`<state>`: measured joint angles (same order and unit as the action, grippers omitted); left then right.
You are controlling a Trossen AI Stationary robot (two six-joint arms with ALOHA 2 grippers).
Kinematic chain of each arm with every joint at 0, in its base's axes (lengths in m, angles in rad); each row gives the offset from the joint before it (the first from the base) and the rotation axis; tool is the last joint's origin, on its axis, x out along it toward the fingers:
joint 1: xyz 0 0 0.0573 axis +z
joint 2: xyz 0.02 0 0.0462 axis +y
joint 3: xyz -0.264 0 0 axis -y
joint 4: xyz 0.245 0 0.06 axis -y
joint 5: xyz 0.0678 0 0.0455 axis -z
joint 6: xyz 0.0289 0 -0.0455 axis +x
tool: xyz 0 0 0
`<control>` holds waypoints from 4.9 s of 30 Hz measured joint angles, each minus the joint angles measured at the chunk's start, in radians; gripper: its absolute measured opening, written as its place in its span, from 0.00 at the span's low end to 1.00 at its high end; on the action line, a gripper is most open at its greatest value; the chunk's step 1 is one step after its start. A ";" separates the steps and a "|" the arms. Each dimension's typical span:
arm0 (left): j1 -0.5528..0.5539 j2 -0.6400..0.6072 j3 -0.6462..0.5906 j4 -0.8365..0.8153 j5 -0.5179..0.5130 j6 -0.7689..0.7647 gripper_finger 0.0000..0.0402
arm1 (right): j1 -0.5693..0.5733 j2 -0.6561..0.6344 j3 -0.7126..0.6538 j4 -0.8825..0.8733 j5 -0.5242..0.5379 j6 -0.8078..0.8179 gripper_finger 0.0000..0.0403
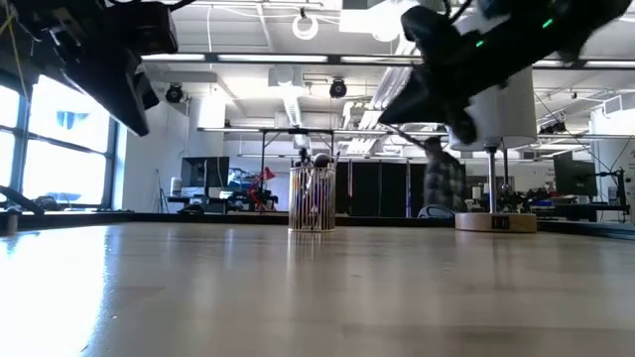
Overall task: Put items in baskets/containers
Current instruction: Put the eyeshadow brush into the pen holder, then return to Home Position
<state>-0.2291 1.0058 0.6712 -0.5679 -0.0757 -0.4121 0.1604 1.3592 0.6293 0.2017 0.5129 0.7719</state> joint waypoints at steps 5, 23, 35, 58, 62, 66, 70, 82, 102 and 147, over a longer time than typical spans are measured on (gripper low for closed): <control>0.000 0.000 0.000 0.090 -0.128 -0.003 0.00 | -0.318 0.072 -0.080 0.593 -0.336 -0.295 0.00; 0.072 0.000 0.000 0.183 -0.239 -0.015 0.00 | -0.646 0.588 0.409 0.871 -0.816 -0.688 0.00; 0.073 0.000 0.000 0.179 -0.211 -0.012 0.00 | -0.636 0.577 0.238 0.824 -0.858 -0.736 0.02; 0.465 -0.359 -0.295 0.532 0.238 0.431 0.00 | -0.341 -0.041 0.275 -0.177 -0.236 -0.839 0.17; 0.427 -0.557 -0.365 0.499 0.157 0.357 0.00 | -0.245 -0.061 0.275 -0.296 -0.120 -0.692 0.09; 0.339 -0.694 -0.399 0.442 0.054 0.355 0.00 | -0.175 -0.055 0.275 -0.371 -0.090 -0.544 0.01; 0.275 -0.789 -0.438 0.333 0.010 0.363 0.00 | -0.121 -0.050 0.275 -0.381 -0.026 -0.454 0.02; 0.255 -0.998 -0.519 0.234 0.066 0.355 0.00 | -0.085 -0.050 0.274 -0.487 -0.164 -0.383 0.00; 0.254 -0.976 -0.622 0.498 0.103 0.328 0.00 | -0.111 -0.059 0.177 -0.335 -0.454 -0.697 0.00; 0.254 -0.977 -0.623 0.513 0.101 0.328 0.00 | -0.193 -1.283 -0.616 -0.176 -0.571 -0.541 0.00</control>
<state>0.0254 0.0284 0.0479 -0.0547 0.0250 -0.0841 -0.0326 0.0760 0.0132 0.0261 -0.0586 0.2306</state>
